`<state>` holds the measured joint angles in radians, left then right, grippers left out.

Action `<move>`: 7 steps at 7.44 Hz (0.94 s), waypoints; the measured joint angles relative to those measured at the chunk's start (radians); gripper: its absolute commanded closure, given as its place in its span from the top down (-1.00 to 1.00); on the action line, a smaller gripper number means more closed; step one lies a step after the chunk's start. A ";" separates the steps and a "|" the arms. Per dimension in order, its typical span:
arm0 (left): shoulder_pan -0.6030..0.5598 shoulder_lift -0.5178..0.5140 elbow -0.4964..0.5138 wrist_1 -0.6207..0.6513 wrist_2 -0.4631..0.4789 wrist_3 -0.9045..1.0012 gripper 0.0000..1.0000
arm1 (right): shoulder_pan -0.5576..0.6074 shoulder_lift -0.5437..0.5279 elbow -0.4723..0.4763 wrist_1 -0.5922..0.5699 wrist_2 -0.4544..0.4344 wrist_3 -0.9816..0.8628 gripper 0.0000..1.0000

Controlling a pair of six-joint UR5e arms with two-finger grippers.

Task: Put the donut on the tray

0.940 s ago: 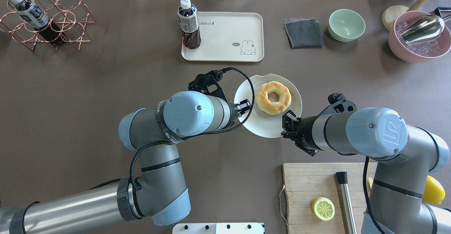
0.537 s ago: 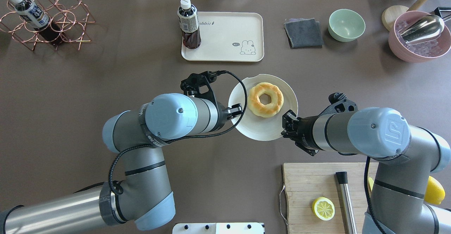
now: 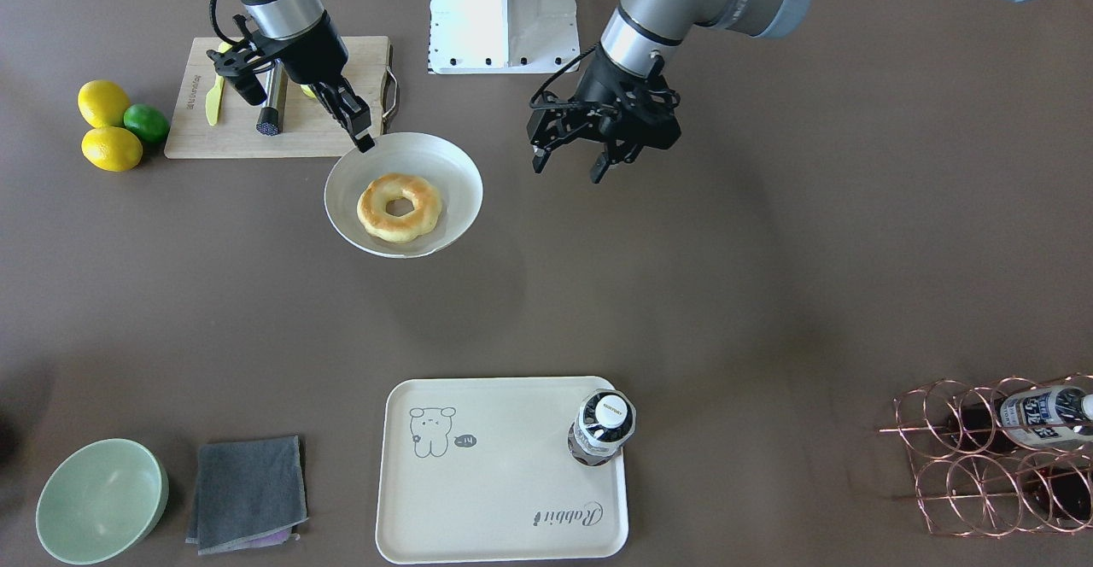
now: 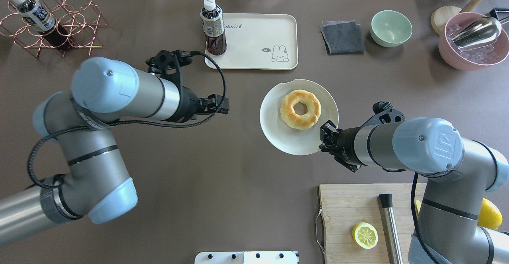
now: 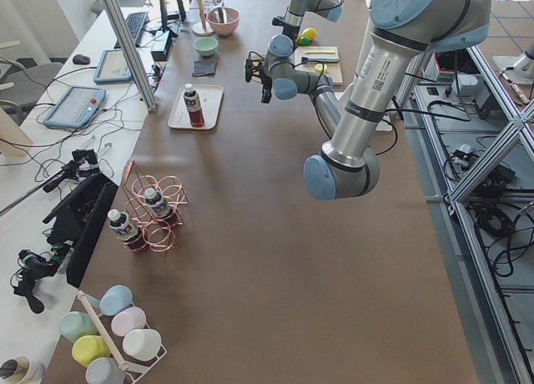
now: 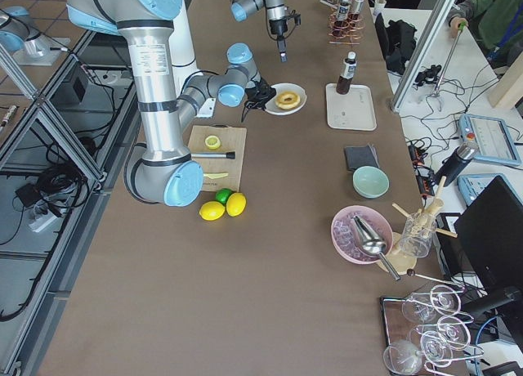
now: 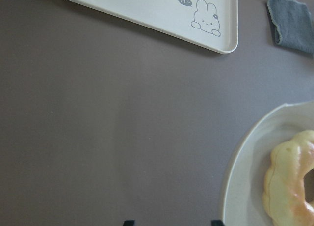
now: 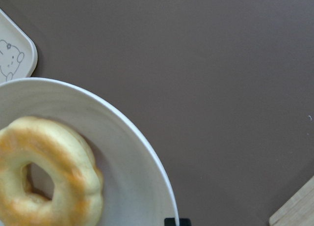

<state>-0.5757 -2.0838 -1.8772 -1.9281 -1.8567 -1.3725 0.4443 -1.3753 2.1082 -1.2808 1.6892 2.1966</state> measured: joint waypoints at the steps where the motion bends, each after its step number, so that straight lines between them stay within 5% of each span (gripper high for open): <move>1: -0.081 0.077 -0.041 -0.002 -0.097 0.077 0.98 | 0.026 0.004 -0.015 0.001 0.004 0.001 -1.00; 3: -0.234 0.210 -0.082 -0.007 -0.258 0.257 0.98 | 0.113 0.114 -0.146 0.002 0.049 0.046 -1.00; 7: -0.506 0.365 -0.068 -0.007 -0.508 0.580 0.98 | 0.281 0.458 -0.566 0.002 0.151 0.144 -1.00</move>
<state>-1.0818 -1.7186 -1.9447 -1.9355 -2.3647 -0.7920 0.7250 -0.9175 1.5421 -1.2786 1.8400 2.3406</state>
